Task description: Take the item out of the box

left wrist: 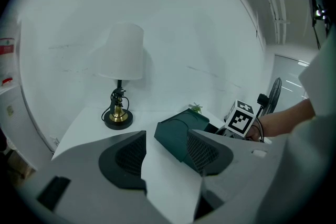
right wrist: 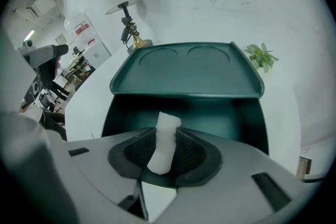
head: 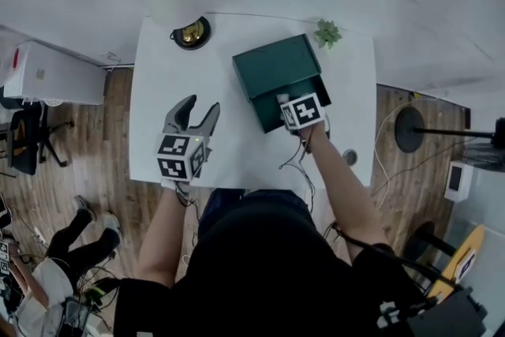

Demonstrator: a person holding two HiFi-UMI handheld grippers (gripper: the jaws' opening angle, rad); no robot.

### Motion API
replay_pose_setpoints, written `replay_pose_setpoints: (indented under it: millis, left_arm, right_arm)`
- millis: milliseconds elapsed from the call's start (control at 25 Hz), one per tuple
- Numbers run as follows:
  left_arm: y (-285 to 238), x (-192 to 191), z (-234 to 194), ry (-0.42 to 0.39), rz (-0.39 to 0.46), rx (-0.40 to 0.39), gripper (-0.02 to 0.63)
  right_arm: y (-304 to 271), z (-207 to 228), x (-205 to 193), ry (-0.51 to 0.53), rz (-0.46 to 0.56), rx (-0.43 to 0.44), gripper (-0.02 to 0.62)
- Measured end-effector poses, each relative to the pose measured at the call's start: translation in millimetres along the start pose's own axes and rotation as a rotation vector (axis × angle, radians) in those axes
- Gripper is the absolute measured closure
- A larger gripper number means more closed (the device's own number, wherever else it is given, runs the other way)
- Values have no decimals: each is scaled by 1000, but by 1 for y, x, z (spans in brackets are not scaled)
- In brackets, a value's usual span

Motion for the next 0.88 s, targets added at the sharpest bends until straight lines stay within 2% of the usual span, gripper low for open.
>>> replay_pose_setpoints:
  millis: [360, 640, 880]
  left_arm:
    - [-1, -6, 22, -19, 1, -34, 365]
    - [-8, -2, 48, -66, 4, -92, 365]
    - [-19, 0, 71, -107, -23, -164, 365]
  right_arm:
    - [47, 3, -7, -89, 182, -43, 476]
    - [96, 4, -12, -146, 381, -61, 476]
    - [130, 13, -37, -238, 484, -119, 476]
Point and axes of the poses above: the fingertips, and each gripper's own axes: y backward along the fingers, z to its right, x out of its top, the point moved 9 cm from there along y, backward along the fingers, and after that the axes turned 13 degrees about y, right-handed, at the moved point
